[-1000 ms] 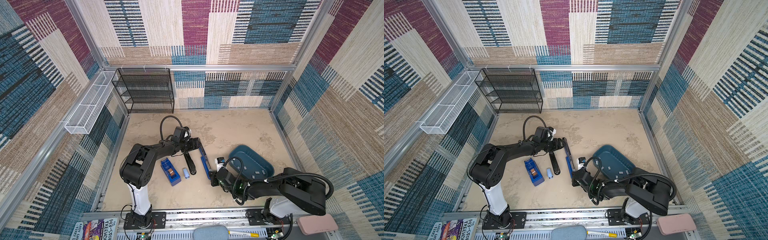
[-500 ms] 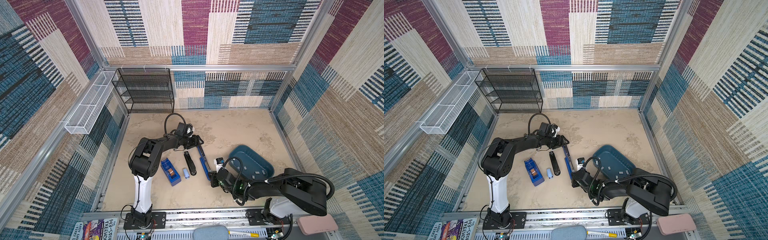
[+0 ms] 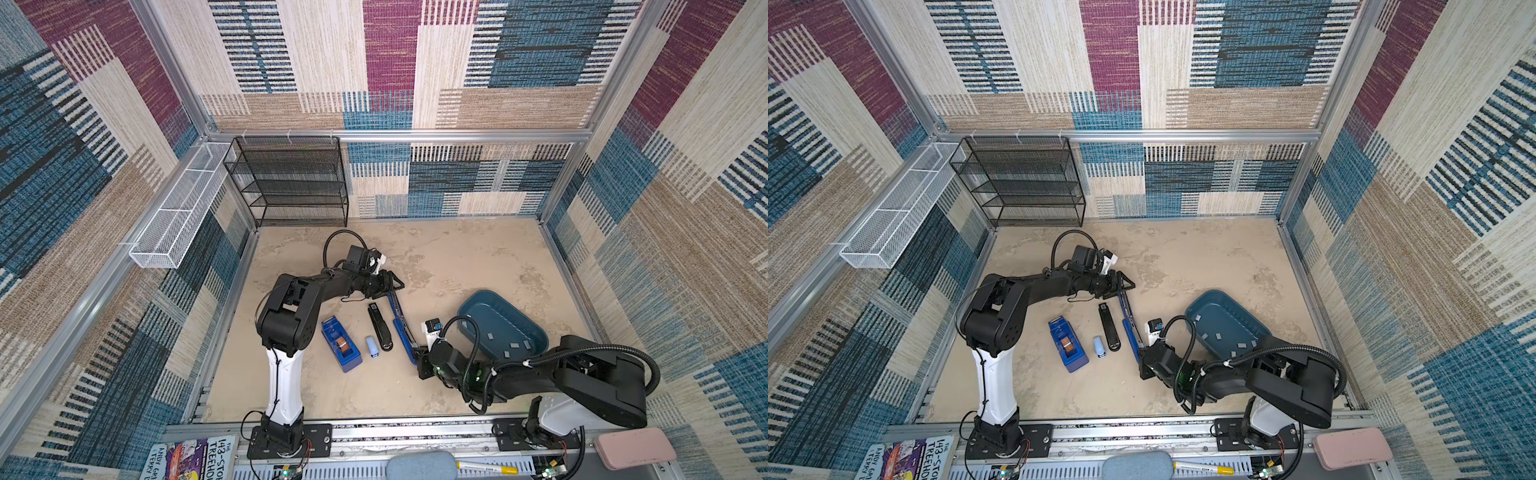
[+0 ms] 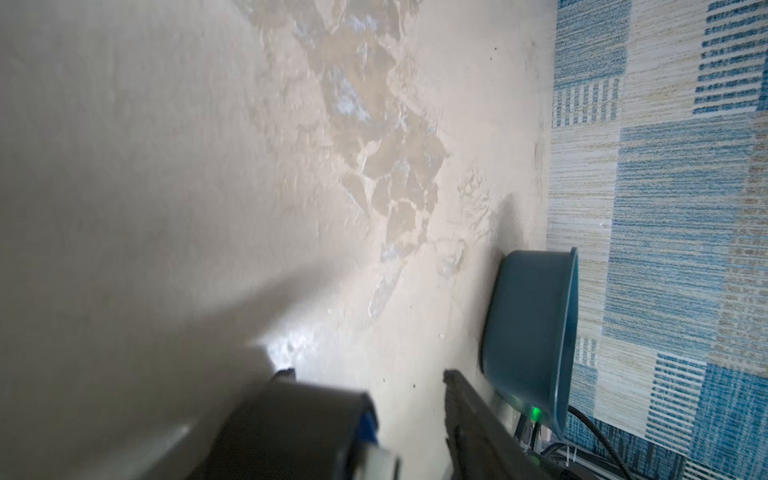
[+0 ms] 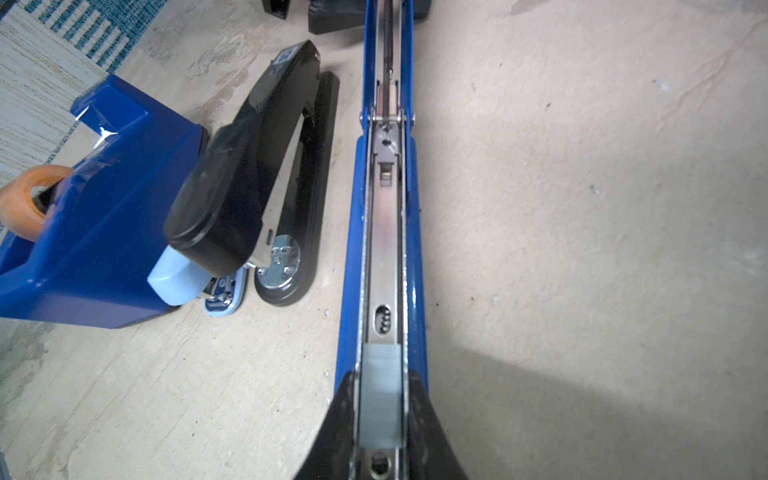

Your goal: Load the staples into the stapler

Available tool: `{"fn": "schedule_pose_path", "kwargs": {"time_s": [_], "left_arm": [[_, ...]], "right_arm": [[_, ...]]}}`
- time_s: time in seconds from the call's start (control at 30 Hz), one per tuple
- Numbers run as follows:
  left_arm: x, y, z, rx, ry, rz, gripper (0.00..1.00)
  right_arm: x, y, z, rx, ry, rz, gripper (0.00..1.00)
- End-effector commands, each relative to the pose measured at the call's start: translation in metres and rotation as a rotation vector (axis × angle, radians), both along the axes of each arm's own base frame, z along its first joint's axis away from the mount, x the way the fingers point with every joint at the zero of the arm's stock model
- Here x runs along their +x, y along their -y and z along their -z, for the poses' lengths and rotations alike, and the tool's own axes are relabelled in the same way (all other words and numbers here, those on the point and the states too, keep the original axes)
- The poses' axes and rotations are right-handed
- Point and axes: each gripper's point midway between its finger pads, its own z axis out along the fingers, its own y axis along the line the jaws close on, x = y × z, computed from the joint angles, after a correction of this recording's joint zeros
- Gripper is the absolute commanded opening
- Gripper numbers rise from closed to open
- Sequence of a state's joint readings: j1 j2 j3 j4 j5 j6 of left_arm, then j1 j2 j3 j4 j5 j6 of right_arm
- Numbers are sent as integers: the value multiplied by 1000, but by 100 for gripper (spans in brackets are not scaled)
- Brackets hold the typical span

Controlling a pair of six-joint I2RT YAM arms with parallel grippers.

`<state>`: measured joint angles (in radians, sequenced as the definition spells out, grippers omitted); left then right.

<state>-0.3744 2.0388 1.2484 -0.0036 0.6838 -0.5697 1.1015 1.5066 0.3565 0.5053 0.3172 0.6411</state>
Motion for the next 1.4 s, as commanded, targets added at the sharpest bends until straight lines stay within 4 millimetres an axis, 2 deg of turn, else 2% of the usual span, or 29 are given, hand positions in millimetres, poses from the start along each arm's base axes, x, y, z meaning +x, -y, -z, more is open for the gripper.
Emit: {"fn": "schedule_pose_path", "kwargs": {"time_s": [0.0, 0.27, 0.4, 0.83, 1.0, 1.17, 1.37], "left_arm": [[3, 1, -21, -16, 104, 8, 58], [-6, -5, -43, 22, 227, -5, 57], [-17, 5, -57, 10, 288, 35, 57], [-47, 23, -76, 139, 467, 71, 59], [-60, 24, -86, 200, 558, 80, 60], [-66, 20, -86, 262, 595, 88, 61], [-68, 25, -83, 313, 620, 111, 61]], "right_arm": [[1, -5, -13, 43, 90, -38, 2], [9, -1, -13, -10, 178, -35, 8], [10, 0, -14, -14, 195, -31, 12], [13, 7, -21, -20, 268, -24, 17], [13, 9, -24, -11, 294, -25, 24], [11, 12, -27, 9, 328, -35, 31], [7, 12, -28, 26, 349, -60, 39]]}}
